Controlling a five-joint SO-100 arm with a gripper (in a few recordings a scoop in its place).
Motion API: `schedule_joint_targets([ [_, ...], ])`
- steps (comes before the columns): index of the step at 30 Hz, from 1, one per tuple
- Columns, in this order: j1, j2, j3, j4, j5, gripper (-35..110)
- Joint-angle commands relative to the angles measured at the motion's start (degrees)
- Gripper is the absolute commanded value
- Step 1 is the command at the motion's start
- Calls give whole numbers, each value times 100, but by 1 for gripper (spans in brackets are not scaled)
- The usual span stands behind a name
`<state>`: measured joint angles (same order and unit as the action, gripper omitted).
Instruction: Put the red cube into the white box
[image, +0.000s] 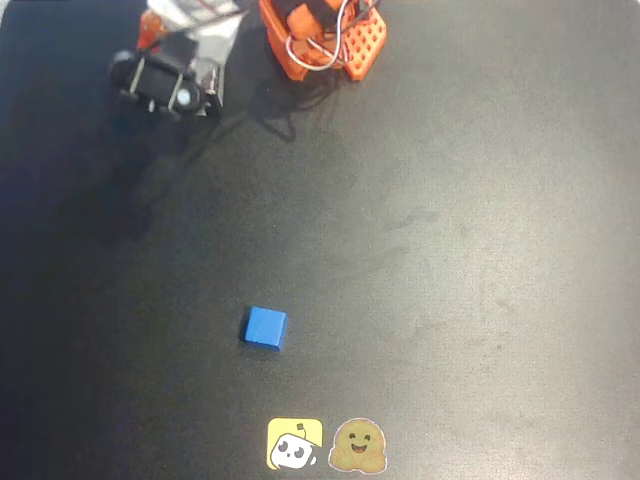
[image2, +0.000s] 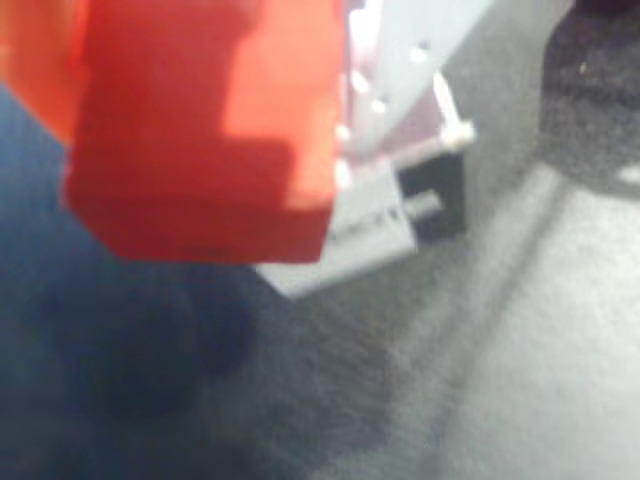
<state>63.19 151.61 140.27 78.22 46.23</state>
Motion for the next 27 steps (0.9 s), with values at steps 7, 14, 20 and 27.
schedule_joint_targets([
  [7,246,624,149,413,-53,0],
  [14,448,1195,316,606,-70,0],
  [20,835,1354,325,694,-123,0],
  [27,932,1652,492,791,-97,0],
])
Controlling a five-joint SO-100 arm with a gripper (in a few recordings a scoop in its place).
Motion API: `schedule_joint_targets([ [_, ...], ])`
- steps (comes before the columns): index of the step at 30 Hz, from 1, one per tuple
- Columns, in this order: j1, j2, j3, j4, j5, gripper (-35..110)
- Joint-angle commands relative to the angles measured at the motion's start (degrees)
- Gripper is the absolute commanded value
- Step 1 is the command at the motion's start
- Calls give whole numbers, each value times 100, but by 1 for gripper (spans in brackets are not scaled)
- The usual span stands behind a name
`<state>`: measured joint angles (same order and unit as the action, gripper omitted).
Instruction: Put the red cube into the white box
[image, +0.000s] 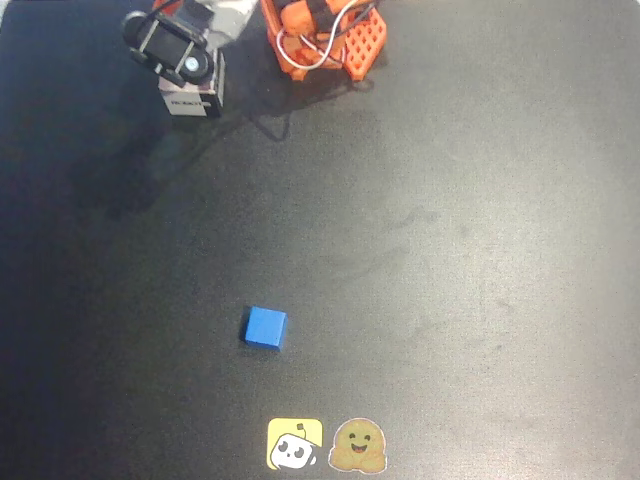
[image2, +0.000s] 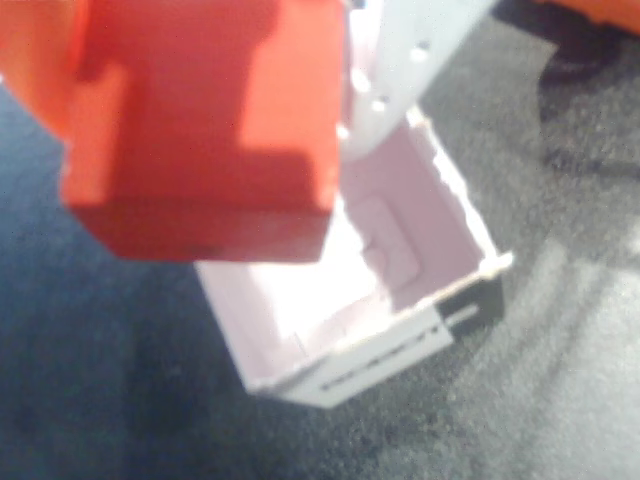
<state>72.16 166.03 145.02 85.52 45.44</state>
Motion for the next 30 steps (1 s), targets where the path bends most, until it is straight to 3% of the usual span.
schedule_joint_targets([
  [1,35,369,79,97,-9,0],
  [30,202,949,562,-9,97,12],
])
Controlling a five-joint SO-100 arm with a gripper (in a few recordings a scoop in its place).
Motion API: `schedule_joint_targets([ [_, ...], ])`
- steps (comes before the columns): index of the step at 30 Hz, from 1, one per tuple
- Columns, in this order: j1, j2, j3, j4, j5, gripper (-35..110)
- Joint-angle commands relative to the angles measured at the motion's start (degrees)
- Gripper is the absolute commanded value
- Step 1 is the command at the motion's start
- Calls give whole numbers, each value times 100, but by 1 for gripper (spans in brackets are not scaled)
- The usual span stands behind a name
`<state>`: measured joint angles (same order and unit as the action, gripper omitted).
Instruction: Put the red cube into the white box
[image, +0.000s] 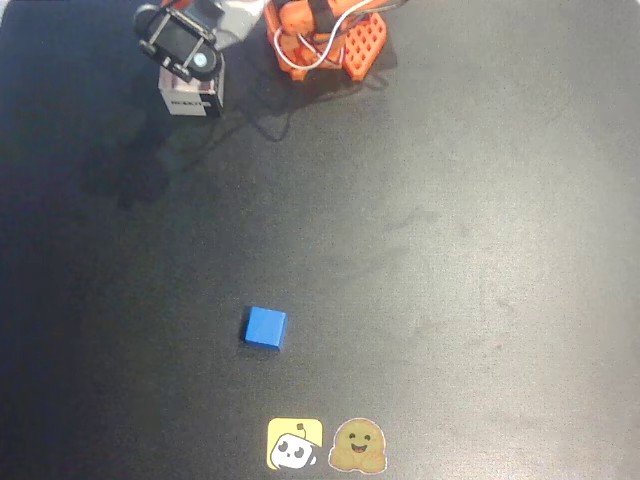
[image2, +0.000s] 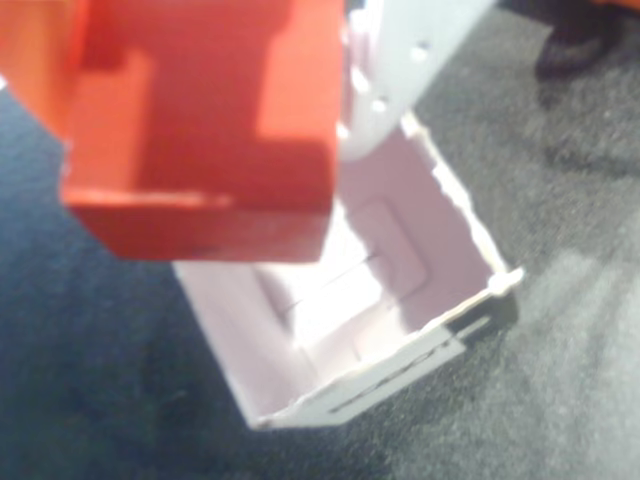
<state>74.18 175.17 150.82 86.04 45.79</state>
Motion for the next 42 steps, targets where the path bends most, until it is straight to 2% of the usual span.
schedule_joint_targets([
  [1,0,44,-9,-62,97,13],
  [14,-255,703,237,-88,290,18],
  [20,-132,1020,308,-44,396,0],
  [26,-193,1028,264,-185,272,0],
  [33,-879,703,202,-870,334,0],
  [42,-2487,-940,-185,-1986,1310,0],
])
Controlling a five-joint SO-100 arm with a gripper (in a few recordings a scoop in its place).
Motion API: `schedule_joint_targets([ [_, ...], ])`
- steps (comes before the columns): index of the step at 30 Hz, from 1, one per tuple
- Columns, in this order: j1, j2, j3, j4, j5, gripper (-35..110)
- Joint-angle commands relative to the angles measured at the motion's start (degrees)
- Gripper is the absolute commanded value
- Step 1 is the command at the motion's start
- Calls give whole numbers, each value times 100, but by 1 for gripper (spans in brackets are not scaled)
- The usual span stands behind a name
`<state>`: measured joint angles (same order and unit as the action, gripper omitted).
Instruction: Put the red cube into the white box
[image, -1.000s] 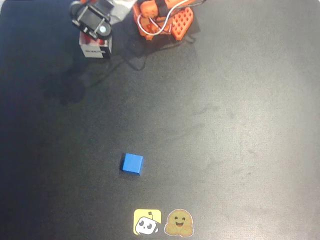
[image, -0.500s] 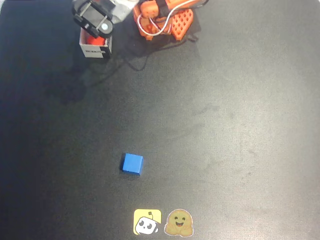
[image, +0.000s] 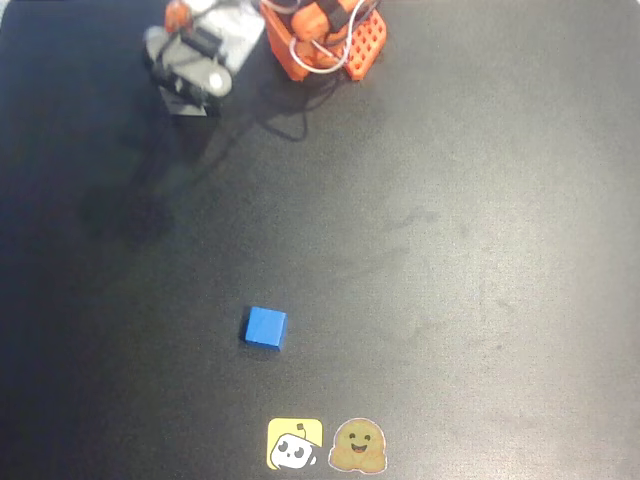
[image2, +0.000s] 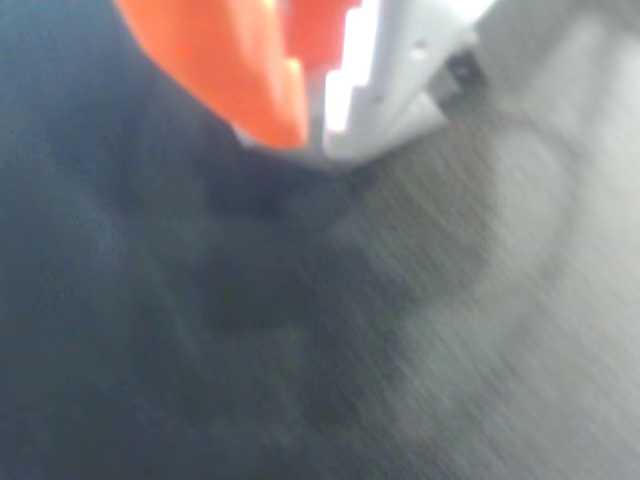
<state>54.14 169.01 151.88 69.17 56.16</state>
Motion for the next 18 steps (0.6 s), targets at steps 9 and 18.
schedule_joint_targets([
  [9,-2514,-967,-264,-923,1617,0],
  [18,-4025,-1327,-88,-1336,2663,0],
])
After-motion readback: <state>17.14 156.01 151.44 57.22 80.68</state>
